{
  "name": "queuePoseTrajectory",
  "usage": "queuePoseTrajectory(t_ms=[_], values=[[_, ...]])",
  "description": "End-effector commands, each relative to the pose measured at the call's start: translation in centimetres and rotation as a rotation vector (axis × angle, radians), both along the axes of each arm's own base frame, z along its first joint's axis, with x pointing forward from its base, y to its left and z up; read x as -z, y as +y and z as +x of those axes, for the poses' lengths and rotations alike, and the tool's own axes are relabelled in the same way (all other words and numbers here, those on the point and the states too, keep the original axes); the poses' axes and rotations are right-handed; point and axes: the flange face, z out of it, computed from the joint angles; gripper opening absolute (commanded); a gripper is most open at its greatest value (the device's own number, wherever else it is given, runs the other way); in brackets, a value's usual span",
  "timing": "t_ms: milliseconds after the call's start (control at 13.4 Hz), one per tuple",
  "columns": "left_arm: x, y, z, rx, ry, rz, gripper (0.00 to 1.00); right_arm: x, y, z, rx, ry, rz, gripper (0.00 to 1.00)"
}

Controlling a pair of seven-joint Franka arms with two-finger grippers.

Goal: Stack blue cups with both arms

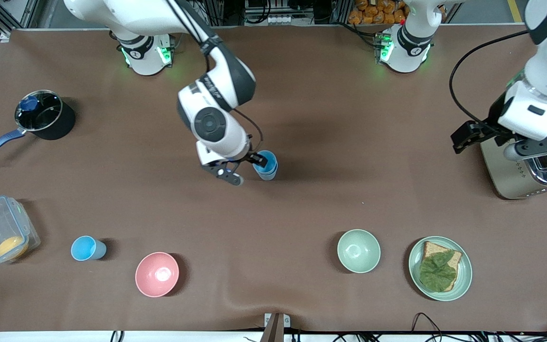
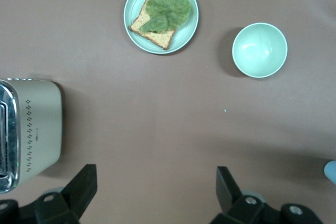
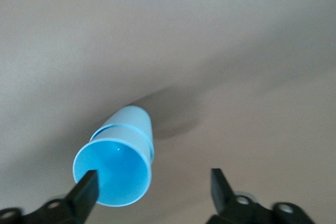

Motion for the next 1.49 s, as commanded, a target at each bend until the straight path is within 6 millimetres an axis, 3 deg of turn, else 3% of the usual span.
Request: queuePoseTrajectory(t_ms=[0,149,372,595,893,1116,1413], values=[[-1.3,2.0,-0.5,0.026,0.025,-0.024,1.0,-3.1,-3.6,0.7,-0.064,0.016,0.012,1.0],[-1.4,2.1,-0.5,0.043,0.026,-0.02,1.0,-5.1,-8.3,2.2,-0.114,0.037,0.029,1.0],[-2.4,1.8,-0.9,0.068,0.034,-0.016,1.0,-8.3,-17.6,4.7,-0.208,0.048,0.067,1.0],[-2.6,2.3,-0.9,0.071,0.041,-0.033,1.0,-11.7,-25.6,5.5,-0.337,0.01,0.053,1.0],[-2.6,2.3,-0.9,0.079,0.039,-0.035,1.0,-16.8,-33.1,5.3,-0.476,-0.081,0.041,1.0],[-2.6,2.4,-0.9,0.099,0.04,-0.035,1.0,-20.5,-38.9,3.9,-0.593,-0.125,0.046,1.0],[-2.7,3.3,-0.8,0.127,0.04,-0.047,1.0,-25.5,-42.2,0.6,-0.586,-0.116,-0.033,1.0]])
